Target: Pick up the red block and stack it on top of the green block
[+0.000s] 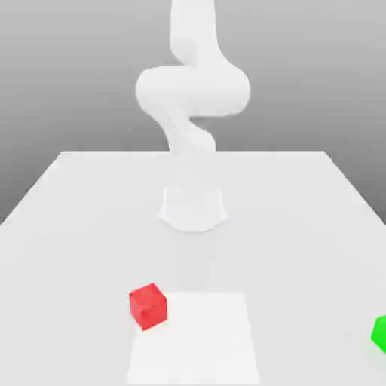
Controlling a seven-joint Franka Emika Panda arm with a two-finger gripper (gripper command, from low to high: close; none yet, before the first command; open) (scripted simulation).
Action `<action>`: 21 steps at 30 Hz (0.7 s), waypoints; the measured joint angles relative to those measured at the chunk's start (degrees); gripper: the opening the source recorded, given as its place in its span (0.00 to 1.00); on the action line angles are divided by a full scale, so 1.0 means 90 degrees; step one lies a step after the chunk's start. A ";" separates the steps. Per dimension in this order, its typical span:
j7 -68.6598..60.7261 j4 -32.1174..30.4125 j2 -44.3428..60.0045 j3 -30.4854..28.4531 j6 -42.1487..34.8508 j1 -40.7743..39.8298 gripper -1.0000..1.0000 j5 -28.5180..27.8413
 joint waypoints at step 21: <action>-0.4797 -0.2841 0.4813 -0.1650 0.3111 0.0483 0.50 0.0181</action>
